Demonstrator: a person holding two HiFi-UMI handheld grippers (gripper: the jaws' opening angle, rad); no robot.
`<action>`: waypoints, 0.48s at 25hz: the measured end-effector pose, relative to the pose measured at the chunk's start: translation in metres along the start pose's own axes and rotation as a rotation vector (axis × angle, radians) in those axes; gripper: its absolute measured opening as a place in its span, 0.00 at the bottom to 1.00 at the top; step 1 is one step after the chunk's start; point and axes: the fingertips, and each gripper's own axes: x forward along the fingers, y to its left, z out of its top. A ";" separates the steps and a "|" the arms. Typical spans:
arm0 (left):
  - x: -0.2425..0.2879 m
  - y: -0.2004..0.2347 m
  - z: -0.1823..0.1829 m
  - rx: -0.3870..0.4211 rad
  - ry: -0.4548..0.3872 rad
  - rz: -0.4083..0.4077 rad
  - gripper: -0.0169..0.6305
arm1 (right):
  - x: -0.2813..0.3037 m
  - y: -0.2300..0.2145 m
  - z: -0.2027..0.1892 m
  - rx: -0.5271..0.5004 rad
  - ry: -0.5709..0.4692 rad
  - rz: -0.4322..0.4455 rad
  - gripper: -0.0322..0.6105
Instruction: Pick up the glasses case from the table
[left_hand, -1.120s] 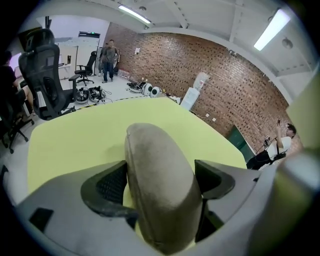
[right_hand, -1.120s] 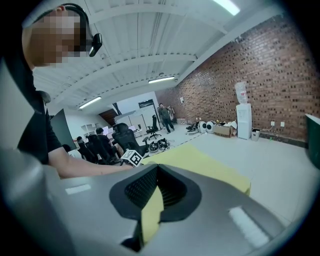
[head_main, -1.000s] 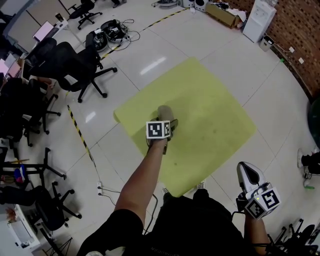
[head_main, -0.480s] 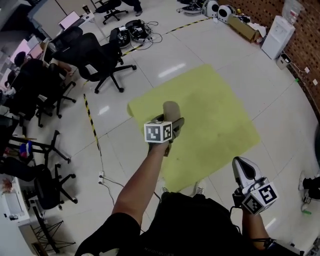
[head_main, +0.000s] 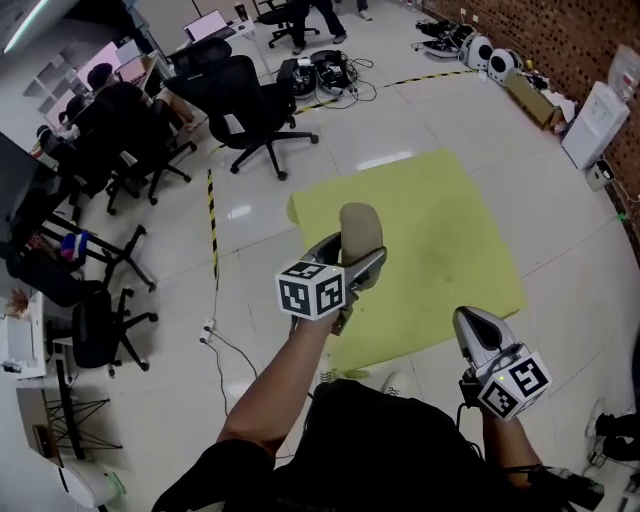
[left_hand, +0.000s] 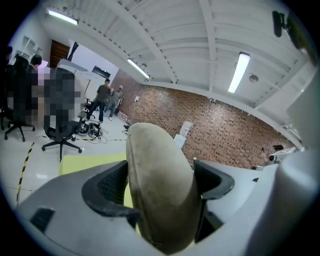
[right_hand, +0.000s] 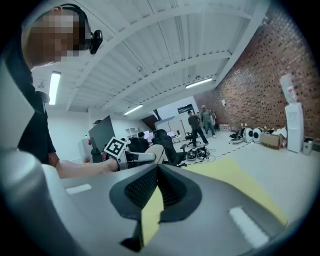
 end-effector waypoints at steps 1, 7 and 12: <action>-0.008 -0.008 0.003 0.009 -0.015 -0.004 0.68 | 0.000 0.004 0.001 -0.012 0.002 0.022 0.05; -0.059 -0.038 0.017 0.026 -0.109 -0.008 0.67 | 0.008 0.025 0.003 -0.070 0.017 0.148 0.05; -0.092 -0.062 0.025 -0.010 -0.194 -0.017 0.67 | 0.005 0.036 0.001 -0.088 0.028 0.212 0.05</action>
